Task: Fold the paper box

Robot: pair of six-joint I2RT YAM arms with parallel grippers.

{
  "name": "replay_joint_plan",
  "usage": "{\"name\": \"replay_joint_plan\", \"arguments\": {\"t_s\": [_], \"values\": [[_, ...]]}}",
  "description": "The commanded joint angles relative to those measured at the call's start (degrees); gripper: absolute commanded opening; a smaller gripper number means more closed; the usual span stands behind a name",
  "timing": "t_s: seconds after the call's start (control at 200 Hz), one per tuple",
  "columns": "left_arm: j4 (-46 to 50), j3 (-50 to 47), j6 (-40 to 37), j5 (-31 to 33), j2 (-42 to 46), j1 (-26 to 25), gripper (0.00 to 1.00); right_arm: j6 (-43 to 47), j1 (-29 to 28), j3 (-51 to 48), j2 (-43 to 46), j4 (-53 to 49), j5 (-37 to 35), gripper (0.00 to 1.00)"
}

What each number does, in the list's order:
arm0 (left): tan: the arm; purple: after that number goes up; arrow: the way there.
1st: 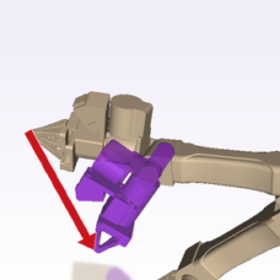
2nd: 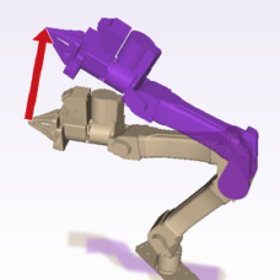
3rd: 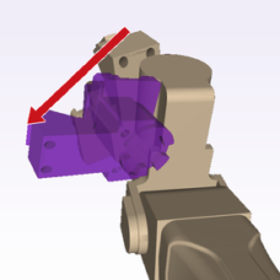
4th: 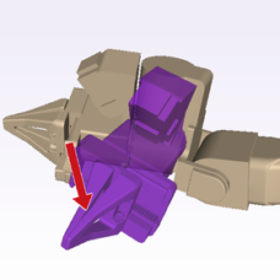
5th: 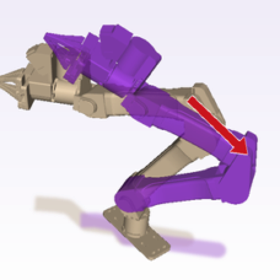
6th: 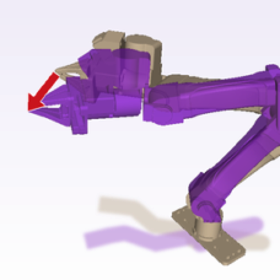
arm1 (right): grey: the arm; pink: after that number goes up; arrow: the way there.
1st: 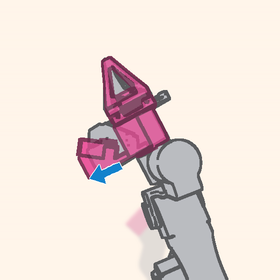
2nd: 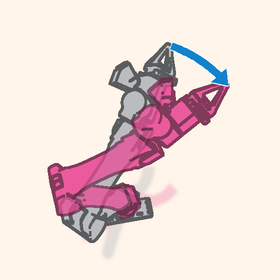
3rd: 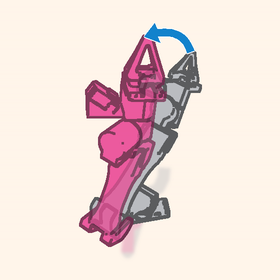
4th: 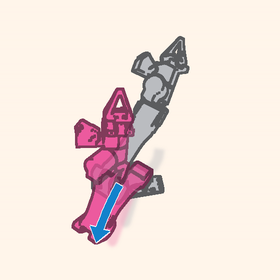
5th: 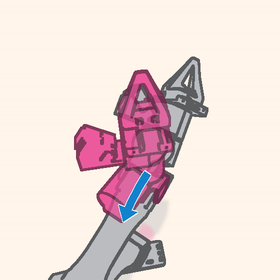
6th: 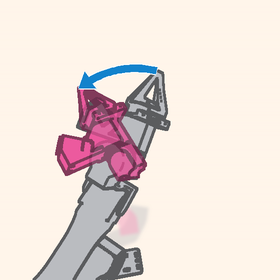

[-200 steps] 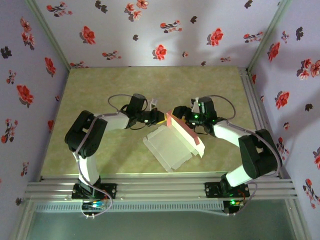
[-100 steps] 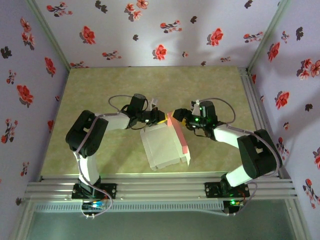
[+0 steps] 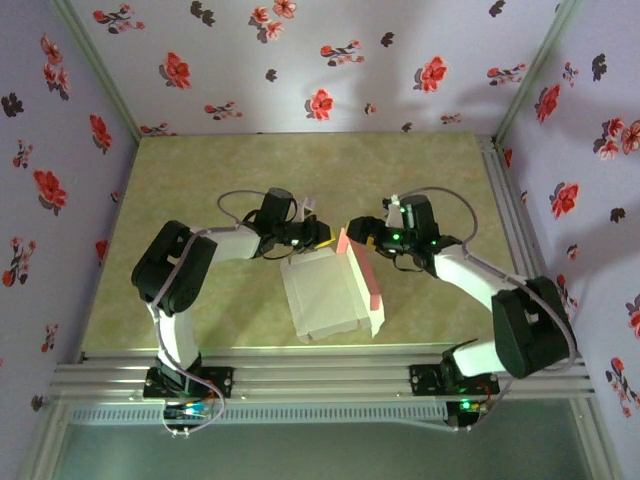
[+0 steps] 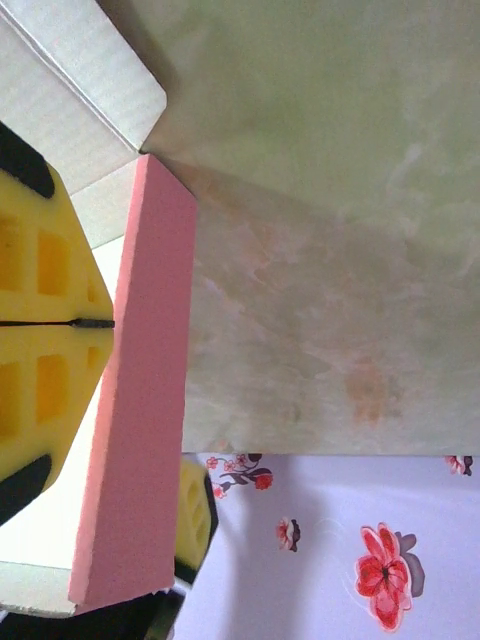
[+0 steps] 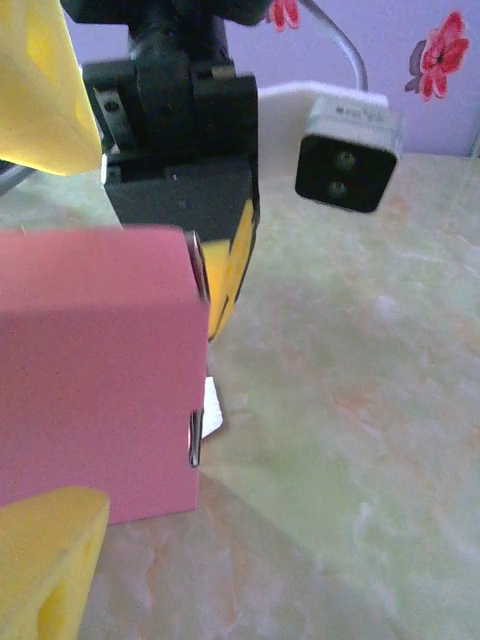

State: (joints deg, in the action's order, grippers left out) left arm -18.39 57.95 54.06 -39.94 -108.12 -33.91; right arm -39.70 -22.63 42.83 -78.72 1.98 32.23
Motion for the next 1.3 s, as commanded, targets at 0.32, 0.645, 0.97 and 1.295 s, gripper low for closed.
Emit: {"name": "replay_joint_plan", "arguments": {"t_s": [0.32, 0.645, 0.97, 1.295], "values": [[1.4, -0.1, -3.1, 0.9, 0.1, -0.7, 0.07, 13.2, -5.4, 11.2, 1.2, -27.8, -12.3, 0.77], [2.6, 0.4, -4.4, 1.0, -0.2, -0.9, 0.06, 17.5, -8.6, 20.9, -5.8, -36.6, -18.6, 0.77], [4.7, 3.8, -6.2, 0.2, -1.7, -0.8, 0.05, 20.5, -11.2, 27.9, -12.0, -41.4, -22.6, 0.68], [6.9, 5.9, -7.8, -0.7, -2.9, -1.6, 0.05, 22.5, -11.9, 29.6, -14.1, -43.2, -23.8, 0.58]]}}
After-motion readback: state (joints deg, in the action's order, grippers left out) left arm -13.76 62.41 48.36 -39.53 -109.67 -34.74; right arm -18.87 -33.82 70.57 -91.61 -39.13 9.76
